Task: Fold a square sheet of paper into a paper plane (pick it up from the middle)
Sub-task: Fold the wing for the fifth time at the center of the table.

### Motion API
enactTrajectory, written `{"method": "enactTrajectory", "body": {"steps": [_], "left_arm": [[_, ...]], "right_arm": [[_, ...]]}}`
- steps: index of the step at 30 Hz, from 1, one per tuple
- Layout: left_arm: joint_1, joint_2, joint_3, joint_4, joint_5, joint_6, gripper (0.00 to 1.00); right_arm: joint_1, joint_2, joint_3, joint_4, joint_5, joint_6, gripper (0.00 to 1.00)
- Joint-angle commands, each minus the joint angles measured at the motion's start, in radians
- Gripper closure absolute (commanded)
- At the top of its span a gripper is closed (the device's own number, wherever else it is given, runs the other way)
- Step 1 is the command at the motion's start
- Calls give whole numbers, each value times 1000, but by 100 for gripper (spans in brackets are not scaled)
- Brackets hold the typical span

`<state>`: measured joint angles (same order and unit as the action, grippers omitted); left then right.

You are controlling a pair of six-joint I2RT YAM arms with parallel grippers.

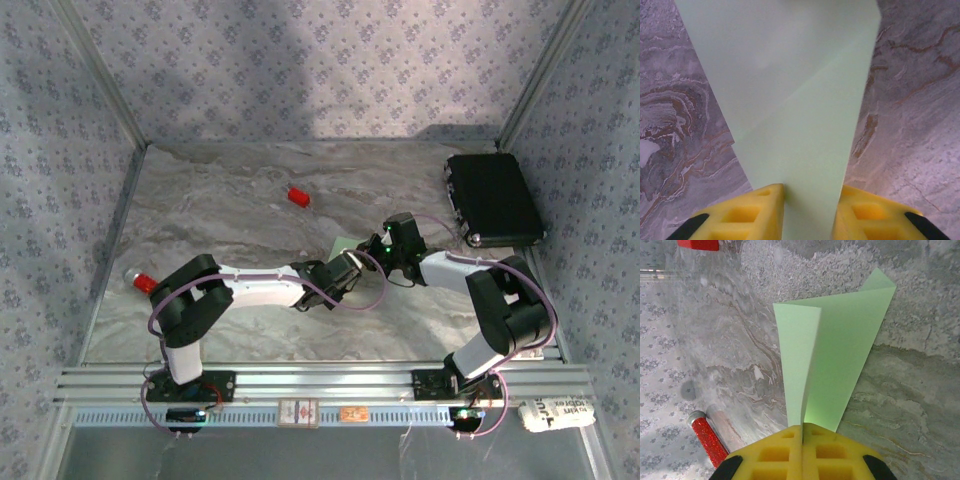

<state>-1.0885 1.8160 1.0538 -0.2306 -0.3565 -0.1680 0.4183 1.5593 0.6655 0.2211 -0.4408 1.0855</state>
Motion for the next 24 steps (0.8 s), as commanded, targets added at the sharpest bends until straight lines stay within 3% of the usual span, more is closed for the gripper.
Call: {"method": "enactTrajectory", "body": {"steps": [1, 12, 17, 24], "left_arm": [[-6, -14, -17, 13, -18, 13, 74], [-6, -15, -17, 22, -16, 28, 86], [-7, -20, -24, 27, -33, 32, 74], [-6, -18, -30, 32, -53, 48, 70]], "right_arm": [[-7, -18, 0, -1, -7, 8, 99], [-9, -22, -4, -2, -9, 7, 99], [-9, -22, -1, -2, -9, 7, 99], [-9, -22, 3, -5, -13, 6, 99]]}}
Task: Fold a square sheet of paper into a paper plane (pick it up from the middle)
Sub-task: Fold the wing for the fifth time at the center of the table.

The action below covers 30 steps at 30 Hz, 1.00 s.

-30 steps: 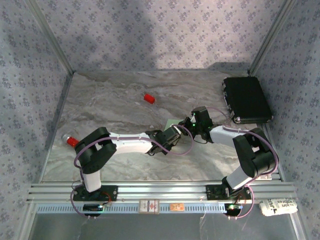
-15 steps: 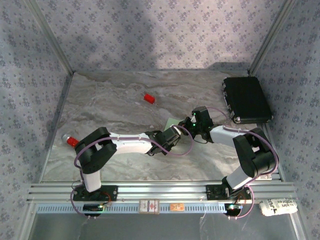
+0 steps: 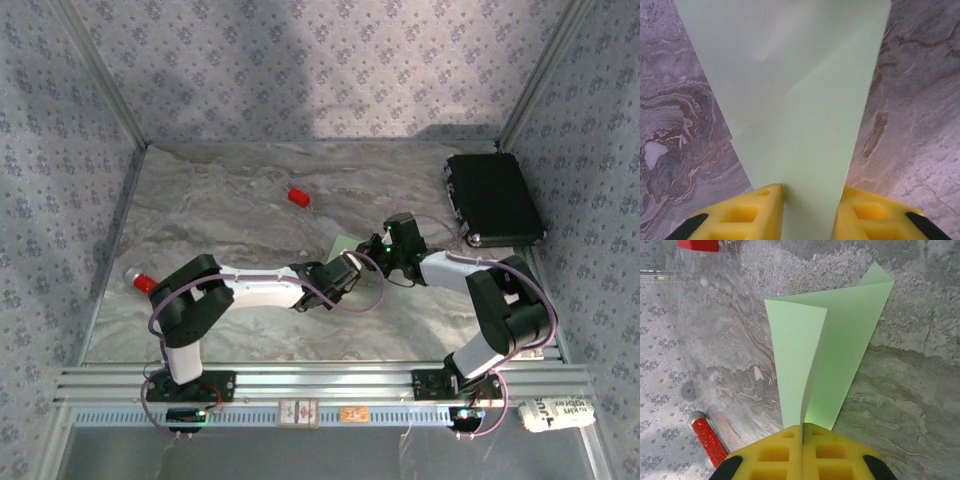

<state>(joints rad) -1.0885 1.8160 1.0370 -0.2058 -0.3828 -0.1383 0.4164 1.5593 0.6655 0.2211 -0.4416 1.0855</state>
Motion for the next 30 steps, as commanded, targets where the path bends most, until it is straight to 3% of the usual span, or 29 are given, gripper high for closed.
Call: {"method": "enactTrajectory", "body": {"steps": [1, 7, 20, 26, 30], "left_arm": [[-7, -17, -14, 6, -27, 19, 70], [-6, -14, -15, 9, -27, 19, 73], [-7, -14, -9, 14, -15, 23, 94], [-2, -28, -8, 17, 46, 22, 100], [30, -47, -12, 25, 180, -12, 100]], "right_arm": [[-7, -22, 2, -4, -12, 6, 99], [-7, -22, 3, -4, -14, 6, 99], [-7, -22, 3, -10, -11, 1, 97], [-12, -44, 10, -73, 14, -50, 84], [-30, -101, 16, -173, 63, -110, 64]]}}
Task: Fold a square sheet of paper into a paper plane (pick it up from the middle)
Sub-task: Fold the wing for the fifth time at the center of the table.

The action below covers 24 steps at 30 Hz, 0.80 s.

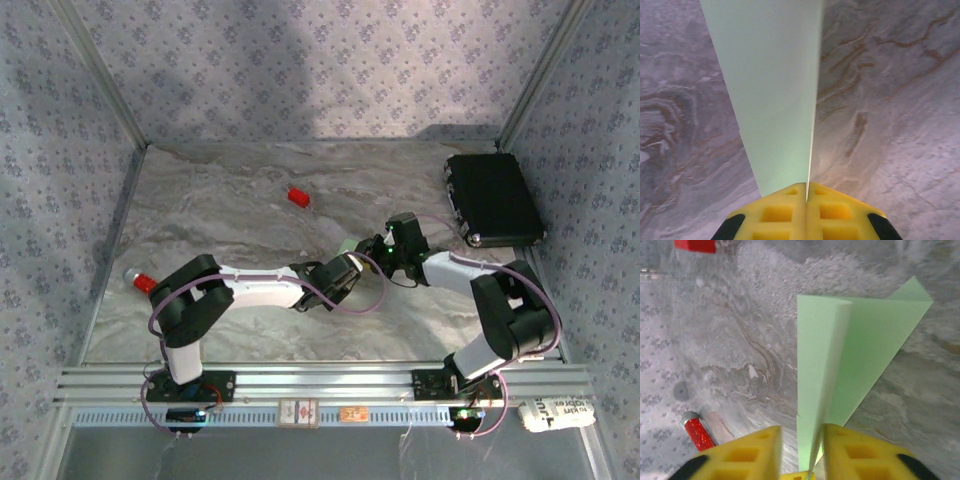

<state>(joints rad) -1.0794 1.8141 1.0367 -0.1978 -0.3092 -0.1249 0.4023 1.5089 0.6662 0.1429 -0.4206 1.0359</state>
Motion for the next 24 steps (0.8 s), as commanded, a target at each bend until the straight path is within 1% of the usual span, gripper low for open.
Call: {"method": "enactTrajectory", "body": {"steps": [1, 5, 8, 13, 17, 24], "left_arm": [[34, -50, -13, 24, 151, -39, 100], [88, -53, -17, 42, 324, -86, 100], [121, -44, -18, 55, 414, -112, 100], [158, -34, -31, 81, 513, -153, 100], [183, -19, -36, 100, 585, -178, 100], [208, 5, -32, 119, 663, -200, 100]], "right_arm": [[-21, -64, 18, -114, 50, -72, 60], [-38, -116, 19, -164, 67, -114, 47], [-49, -149, 16, -186, 73, -132, 44], [-68, -184, -2, -189, 71, -132, 41], [-73, -190, -15, -185, 67, -129, 41], [-72, -182, -33, -153, 41, -127, 41]]}}
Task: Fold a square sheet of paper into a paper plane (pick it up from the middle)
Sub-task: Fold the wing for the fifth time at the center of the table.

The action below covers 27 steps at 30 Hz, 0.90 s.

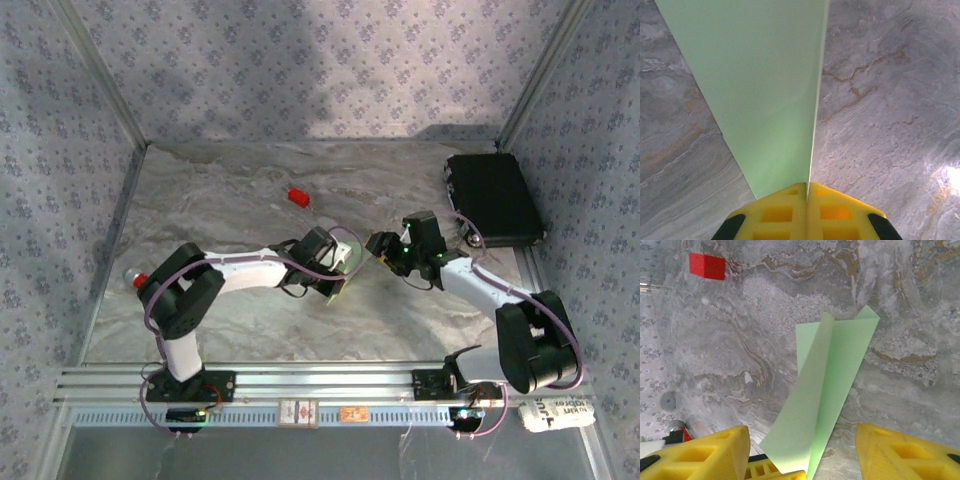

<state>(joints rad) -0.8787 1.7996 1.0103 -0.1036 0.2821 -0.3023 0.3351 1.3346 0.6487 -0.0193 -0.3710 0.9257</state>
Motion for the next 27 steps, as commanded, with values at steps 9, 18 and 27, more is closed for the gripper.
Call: {"method": "enactTrajectory", "body": {"steps": [9, 18, 27], "left_arm": [[27, 48, -17, 66, 128, -58, 100], [57, 84, -46, 155, 230, -131, 100], [84, 129, -60, 265, 358, -228, 100]], "right_arm": [[1, 30, -29, 66, -64, -21, 48], [8, 60, -61, 171, -91, -24, 62], [54, 59, -85, 262, -51, -127, 65]]}}
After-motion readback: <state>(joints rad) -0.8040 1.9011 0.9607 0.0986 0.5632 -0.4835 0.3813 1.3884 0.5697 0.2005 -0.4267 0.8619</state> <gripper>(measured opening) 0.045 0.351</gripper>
